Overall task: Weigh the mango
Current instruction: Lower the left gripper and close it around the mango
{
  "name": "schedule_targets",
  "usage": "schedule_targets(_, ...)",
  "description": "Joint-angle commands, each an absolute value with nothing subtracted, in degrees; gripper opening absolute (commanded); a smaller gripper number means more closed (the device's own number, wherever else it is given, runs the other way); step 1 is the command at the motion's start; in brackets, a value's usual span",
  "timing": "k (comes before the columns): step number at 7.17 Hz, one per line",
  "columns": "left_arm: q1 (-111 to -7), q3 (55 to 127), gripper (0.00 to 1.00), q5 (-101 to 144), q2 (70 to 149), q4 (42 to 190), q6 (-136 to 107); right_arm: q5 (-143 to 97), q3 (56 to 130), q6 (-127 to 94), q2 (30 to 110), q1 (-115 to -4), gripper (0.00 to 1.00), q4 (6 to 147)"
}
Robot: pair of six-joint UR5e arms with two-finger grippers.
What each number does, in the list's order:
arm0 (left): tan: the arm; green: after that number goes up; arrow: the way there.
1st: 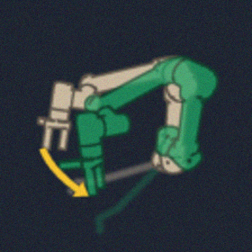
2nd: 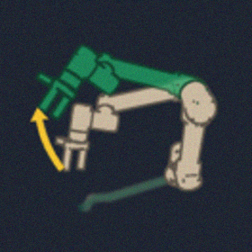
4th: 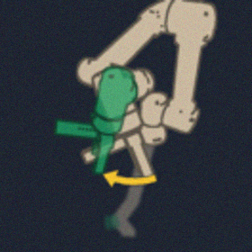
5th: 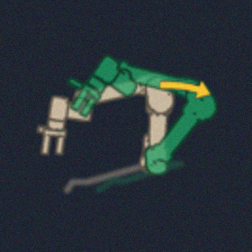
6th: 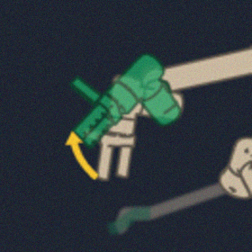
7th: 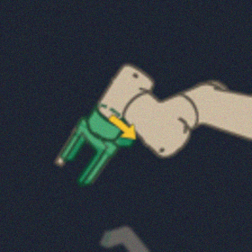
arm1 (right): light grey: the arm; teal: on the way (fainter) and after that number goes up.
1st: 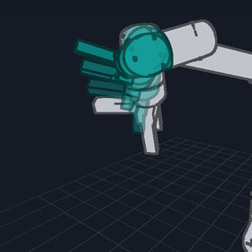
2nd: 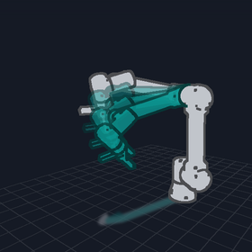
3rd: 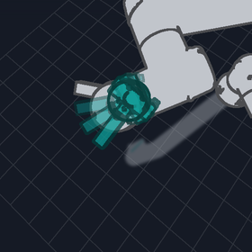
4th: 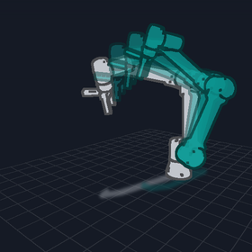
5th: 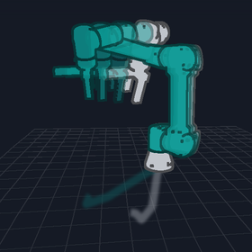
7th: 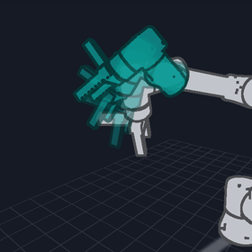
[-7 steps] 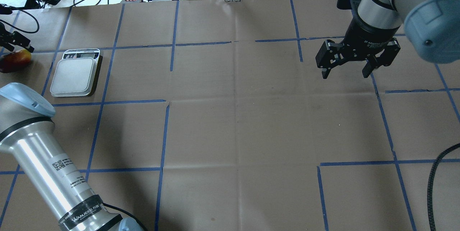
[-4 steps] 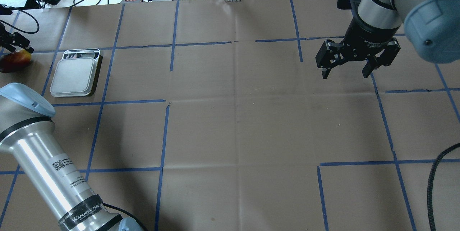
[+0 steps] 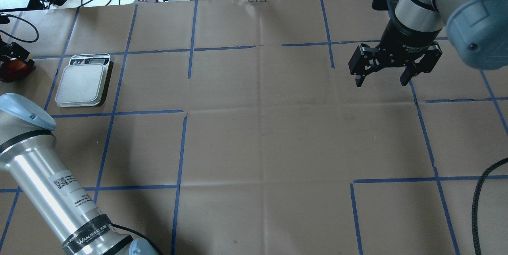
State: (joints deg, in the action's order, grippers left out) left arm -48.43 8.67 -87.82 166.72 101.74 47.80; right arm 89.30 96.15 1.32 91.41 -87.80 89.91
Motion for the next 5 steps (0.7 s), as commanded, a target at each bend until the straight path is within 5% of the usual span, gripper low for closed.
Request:
schedule_targets(1,-48.16,8.70,0.90,-89.81,166.64,104.84,47.90,89.30,96.15,1.32,91.41,-87.80,1.00,89.91)
schedule_targets(2,-48.16,8.70,0.89,-89.91,166.73,105.38,47.90,89.30,96.15,1.32,91.41,-87.80,1.00,89.91)
schedule_targets(5,-48.08,8.70,0.52,-90.79,166.73,106.08,47.81,89.30,96.15,1.32,91.41,-87.80,1.00,89.91)
